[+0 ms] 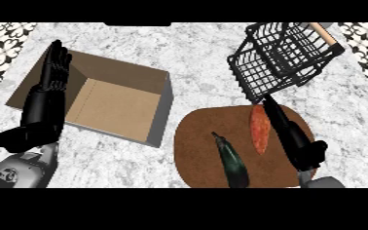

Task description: Pick the eggplant from the cutting board and place it in the tiered basket

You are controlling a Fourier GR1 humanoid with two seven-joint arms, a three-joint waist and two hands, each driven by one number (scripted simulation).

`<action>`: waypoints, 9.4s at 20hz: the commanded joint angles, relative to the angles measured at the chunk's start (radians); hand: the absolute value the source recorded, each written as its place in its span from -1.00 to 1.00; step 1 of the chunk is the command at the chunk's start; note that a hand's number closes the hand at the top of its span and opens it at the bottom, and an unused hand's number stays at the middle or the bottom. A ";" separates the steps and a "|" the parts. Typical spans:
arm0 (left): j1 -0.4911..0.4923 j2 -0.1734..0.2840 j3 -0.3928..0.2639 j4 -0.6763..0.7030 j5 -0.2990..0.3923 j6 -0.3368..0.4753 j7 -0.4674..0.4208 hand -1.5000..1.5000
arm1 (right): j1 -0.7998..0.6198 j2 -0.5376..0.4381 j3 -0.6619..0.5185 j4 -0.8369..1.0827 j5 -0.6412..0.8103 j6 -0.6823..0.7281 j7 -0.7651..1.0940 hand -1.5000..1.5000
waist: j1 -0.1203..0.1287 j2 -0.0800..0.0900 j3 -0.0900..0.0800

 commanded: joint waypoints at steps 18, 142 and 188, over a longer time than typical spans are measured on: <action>0.020 -0.113 -0.070 0.074 -0.004 -0.046 0.130 0.00 | -0.275 -0.103 -0.264 0.286 -0.831 0.854 0.434 -1.00 | -0.026 -0.019 -0.008; 0.070 -0.382 0.117 0.113 -0.262 -0.249 0.121 0.00 | -0.332 0.007 0.287 -0.062 0.869 0.769 0.142 -1.00 | -0.031 -0.024 -0.011; 0.087 -0.411 0.172 0.059 -0.300 -0.299 0.157 0.00 | -0.512 0.095 -0.070 -0.901 1.259 0.930 1.027 1.00 | -0.052 -0.034 -0.013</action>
